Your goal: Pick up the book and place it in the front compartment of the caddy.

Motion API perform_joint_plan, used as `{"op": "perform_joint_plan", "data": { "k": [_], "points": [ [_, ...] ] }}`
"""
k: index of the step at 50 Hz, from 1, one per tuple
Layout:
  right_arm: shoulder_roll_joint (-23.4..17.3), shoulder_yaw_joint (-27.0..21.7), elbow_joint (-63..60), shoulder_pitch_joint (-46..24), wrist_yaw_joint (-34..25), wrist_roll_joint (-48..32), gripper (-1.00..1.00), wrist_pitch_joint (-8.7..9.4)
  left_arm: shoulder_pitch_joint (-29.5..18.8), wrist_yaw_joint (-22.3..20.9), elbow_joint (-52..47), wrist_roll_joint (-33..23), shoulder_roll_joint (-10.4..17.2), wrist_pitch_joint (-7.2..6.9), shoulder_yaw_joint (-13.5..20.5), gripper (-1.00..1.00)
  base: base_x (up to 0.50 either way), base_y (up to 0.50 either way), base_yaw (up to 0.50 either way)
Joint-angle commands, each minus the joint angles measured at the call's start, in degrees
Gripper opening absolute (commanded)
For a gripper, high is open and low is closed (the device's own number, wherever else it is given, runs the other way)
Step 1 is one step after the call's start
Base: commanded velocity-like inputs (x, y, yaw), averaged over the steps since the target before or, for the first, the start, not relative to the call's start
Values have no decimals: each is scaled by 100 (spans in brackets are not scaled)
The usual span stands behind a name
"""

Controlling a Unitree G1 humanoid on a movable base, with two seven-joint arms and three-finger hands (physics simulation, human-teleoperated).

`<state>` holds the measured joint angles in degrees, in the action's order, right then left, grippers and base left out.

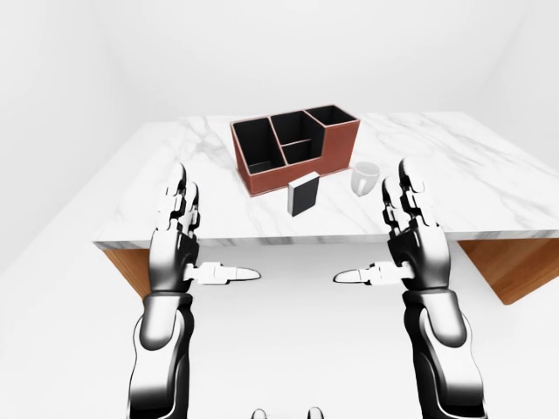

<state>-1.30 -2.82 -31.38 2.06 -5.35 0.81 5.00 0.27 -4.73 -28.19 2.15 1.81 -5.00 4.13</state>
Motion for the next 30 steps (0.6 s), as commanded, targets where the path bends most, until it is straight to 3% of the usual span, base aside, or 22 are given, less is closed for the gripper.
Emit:
{"op": "perform_joint_plan", "data": {
  "k": [1, 11, 24, 30],
  "points": [
    [7, -4, -42, 5, 4, 29, 100, 0, 0, -5, 6, -6, -1, 0, -2, 100, 0, 50, 0],
    [-27, 21, -7, -7, 13, -52, 100, 0, -12, -4, 35, -12, 0, 0, -4, 100, 0, 48, 0],
    [5, -27, -103, -45, 43, -71, 100, 0, 0, -9, -4, -13, 1, 0, -1, 100, 0, 1, 0],
    [3, -13, -214, 6, -25, 85, 100, 0, -12, -9, 34, -12, 2, 0, 2, 100, 42, 0, 0]
  ]
}}
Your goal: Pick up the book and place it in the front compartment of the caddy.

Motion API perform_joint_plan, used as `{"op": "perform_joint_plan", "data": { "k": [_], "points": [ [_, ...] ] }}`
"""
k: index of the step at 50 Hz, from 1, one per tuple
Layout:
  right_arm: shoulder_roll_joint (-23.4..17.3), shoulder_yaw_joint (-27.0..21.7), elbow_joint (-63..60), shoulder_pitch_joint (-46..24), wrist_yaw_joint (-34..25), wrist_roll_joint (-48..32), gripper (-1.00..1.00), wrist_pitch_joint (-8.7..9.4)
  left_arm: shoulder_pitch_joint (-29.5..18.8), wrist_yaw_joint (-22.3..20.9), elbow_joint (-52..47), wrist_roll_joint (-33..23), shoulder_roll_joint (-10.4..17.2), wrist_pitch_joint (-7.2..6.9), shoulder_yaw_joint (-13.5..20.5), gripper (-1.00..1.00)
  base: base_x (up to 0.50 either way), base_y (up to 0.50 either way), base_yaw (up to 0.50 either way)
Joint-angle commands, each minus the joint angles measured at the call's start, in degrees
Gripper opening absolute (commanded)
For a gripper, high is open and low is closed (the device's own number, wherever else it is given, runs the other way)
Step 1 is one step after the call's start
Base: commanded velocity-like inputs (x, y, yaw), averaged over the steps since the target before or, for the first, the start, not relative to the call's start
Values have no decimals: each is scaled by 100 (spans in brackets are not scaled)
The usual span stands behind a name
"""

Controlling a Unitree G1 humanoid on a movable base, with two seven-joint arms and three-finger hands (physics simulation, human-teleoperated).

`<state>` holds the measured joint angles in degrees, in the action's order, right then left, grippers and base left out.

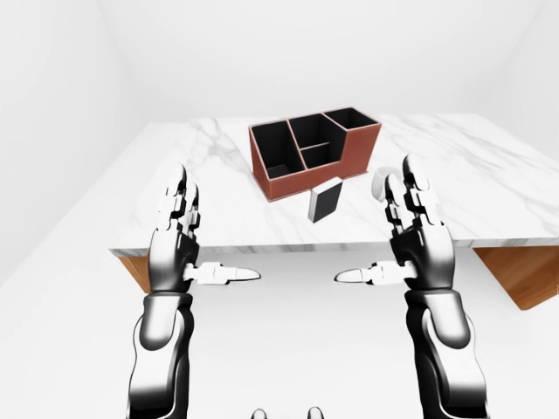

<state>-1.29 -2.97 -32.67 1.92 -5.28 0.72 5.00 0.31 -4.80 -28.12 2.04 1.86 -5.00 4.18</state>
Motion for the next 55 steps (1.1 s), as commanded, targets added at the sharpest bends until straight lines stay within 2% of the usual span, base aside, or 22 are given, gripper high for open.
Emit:
{"op": "perform_joint_plan", "data": {
  "k": [1, 35, 55],
  "points": [
    [1, 5, -83, 22, -30, 90, 100, 0, -10, -2, 32, -3, -3, 0, -5, 100, 50, 0, 0],
    [2, 40, -15, 47, -29, 36, 100, 0, -16, 0, -37, 7, -3, 0, -4, 100, 50, 0, 0],
    [17, 126, -52, 138, -139, -26, 100, 0, -18, -8, -44, -9, -2, 0, -9, 100, 0, 0, 0]
  ]
}}
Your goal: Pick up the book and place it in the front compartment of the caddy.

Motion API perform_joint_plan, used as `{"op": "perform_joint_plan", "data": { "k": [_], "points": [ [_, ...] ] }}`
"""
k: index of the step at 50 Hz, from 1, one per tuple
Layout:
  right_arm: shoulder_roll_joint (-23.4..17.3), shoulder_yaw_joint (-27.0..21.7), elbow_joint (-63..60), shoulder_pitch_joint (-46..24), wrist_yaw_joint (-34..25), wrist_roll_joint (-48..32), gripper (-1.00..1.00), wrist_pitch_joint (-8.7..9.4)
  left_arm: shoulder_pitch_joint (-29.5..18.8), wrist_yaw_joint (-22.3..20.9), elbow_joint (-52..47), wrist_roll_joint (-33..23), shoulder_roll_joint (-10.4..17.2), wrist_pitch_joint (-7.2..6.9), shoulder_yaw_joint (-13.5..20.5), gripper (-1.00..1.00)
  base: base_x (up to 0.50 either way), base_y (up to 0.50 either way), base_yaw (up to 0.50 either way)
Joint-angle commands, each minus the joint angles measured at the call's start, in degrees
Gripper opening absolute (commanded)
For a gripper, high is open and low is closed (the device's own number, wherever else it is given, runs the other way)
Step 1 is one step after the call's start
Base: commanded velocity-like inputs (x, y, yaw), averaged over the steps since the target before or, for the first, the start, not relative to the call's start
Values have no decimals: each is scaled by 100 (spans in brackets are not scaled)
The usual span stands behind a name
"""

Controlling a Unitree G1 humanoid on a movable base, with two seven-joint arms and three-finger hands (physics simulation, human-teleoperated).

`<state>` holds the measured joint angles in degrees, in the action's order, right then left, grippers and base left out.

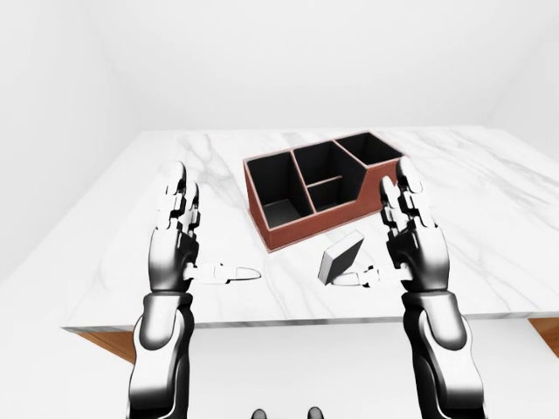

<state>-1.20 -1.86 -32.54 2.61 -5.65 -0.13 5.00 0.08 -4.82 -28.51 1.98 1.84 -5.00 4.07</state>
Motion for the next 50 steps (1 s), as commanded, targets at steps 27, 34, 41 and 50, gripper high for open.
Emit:
{"op": "perform_joint_plan", "data": {
  "k": [27, 34, 41, 50],
  "points": [
    [-1, 23, -83, 82, -160, -19, 100, 0, 14, -11, 23, -5, -3, 0, -2, 100, 49, 0, 0],
    [8, 9, -61, 66, -138, 1, 100, 0, 20, -10, -11, -2, -2, 0, 0, 100, 29, 0, 0],
    [9, 45, -4, 72, -118, -45, 100, 0, 17, -12, 1, -6, -2, 0, -1, 100, 0, 0, 0],
    [13, 64, 12, 81, -118, -54, 100, 0, 20, -14, 19, -9, -3, 0, -6, 100, 0, 0, 0]
  ]
}}
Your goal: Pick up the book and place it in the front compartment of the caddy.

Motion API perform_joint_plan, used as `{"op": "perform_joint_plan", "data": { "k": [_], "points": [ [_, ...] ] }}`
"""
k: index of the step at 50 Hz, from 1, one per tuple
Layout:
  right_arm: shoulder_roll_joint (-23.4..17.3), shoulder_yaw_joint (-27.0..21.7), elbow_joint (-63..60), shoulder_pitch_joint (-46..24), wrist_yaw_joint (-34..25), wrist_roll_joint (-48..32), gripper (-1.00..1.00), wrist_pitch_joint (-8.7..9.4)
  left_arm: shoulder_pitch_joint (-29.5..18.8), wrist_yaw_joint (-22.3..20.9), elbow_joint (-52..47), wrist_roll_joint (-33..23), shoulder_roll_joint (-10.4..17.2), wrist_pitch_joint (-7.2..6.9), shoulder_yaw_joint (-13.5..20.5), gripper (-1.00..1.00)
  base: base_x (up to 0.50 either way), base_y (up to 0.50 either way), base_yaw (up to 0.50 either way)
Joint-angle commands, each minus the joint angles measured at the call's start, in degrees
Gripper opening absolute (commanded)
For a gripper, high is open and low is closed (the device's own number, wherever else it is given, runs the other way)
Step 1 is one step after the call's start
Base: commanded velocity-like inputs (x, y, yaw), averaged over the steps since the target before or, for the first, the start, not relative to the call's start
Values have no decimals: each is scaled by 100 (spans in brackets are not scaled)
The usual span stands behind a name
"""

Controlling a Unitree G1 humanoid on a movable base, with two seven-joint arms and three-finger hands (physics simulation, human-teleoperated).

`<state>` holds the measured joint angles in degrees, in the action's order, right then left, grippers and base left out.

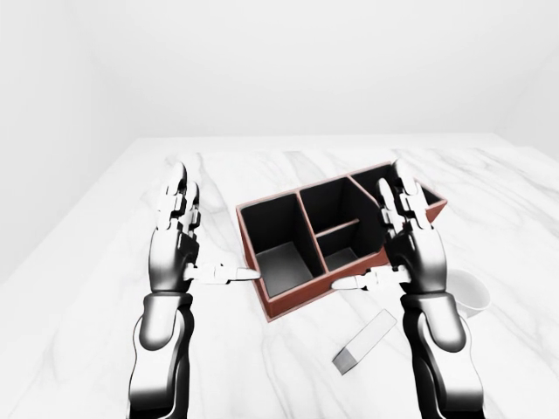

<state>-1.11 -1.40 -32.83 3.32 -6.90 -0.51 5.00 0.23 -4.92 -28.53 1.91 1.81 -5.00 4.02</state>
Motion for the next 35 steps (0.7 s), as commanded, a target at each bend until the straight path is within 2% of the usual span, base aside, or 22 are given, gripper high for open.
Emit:
{"op": "perform_joint_plan", "data": {
  "k": [1, 9, 15, 30, 35],
  "points": [
    [4, 20, 40, 10, 6, -16, 100, 0, 2, -3, 10, -1, 0, 0, -2, 100, 0, 0, 0],
    [8, 12, -74, 68, -86, 81, 100, 0, 6, 4, -34, -7, -2, 0, -10, 100, 0, 0, 0],
    [16, 53, -32, 39, -8, -59, 100, 0, 12, -1, -3, -8, -3, 0, -10, 100, 45, 0, 0],
    [7, 39, -29, 48, -24, 14, 100, 0, 7, 3, 53, -13, -4, 0, -11, 100, 0, 0, 0],
    [16, 25, 18, 30, -7, 18, 100, 0, 13, -3, 70, -18, -3, 0, -14, 100, 0, -39, 0]
  ]
}}
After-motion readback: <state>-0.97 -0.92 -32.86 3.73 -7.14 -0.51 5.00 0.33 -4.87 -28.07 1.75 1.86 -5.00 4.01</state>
